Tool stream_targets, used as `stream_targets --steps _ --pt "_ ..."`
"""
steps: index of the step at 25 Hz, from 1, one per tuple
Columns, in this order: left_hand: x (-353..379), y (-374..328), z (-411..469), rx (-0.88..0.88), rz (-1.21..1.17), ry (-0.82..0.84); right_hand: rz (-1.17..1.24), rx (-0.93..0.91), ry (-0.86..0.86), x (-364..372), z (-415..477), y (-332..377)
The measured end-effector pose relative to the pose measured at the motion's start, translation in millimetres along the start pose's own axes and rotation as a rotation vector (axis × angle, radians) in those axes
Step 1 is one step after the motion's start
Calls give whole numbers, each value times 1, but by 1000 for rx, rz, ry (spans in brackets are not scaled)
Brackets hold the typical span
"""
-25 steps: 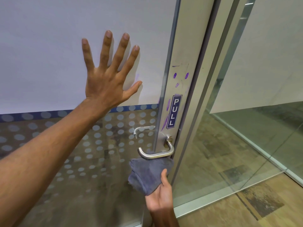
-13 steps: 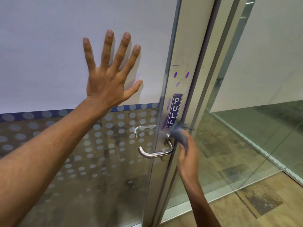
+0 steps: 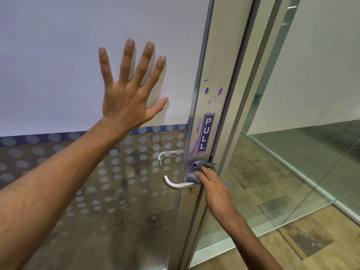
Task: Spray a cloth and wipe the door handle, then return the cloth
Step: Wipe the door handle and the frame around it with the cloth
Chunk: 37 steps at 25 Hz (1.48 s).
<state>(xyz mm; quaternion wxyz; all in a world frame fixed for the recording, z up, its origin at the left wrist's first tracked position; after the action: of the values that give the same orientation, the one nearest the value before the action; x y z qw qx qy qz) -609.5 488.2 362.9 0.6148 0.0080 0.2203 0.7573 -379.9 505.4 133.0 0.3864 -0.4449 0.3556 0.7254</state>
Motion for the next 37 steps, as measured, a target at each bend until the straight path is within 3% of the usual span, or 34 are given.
stream_targets --steps 3,5,7,8,10,12,14,17,19,23,24,28,31,32,34,37 --pt "-1 0 1 2 10 -4 211 83 -123 -2 2 -4" --pt "-2 0 2 3 12 -5 756 402 -169 18 -2 -29" --pt "-1 -1 0 5 1 1 1561 682 -41 64 -14 -35" --pt "1 -1 0 9 1 3 1839 739 10 79 -21 -30" --pt "2 0 0 5 4 6 1961 727 74 82 -26 -27" --pt "1 0 1 0 -14 4 1741 635 4 66 -15 -37" --pt "1 -1 0 2 3 3 1322 422 -151 31 2 -47" --pt "2 0 1 -2 0 8 699 188 -234 -4 16 -31" --pt "2 0 1 -6 2 14 588 174 -222 -3 13 -27" --pt "3 0 2 -14 -5 22 770 360 -86 -1 17 -40" --pt "3 1 2 -14 -8 22 683 333 -67 -7 20 -38" --pt "4 1 1 -13 -29 25 -32 105 114 -10 21 -10" --pt "4 1 1 -14 -33 31 -269 -68 116 -8 19 5" --pt "4 1 1 -16 -37 30 -264 -103 106 -8 20 4" --pt "3 2 2 -18 -44 34 -25 -29 59 -7 24 -9" --pt "2 0 0 -16 -36 44 782 453 -29 15 13 -49"
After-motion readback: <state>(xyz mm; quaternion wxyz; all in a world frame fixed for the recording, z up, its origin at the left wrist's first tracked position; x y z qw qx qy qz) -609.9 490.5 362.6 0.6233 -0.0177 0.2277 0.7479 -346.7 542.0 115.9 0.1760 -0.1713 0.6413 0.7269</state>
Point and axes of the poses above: each hand's wrist, its own z-axis towards the middle knuckle, its own x-axis out of the palm, y = z × x, the point moved 7 cm from there along z, towards the middle knuckle, and after that the axes turned 4 degrees about -z, right-handed, at the moved point
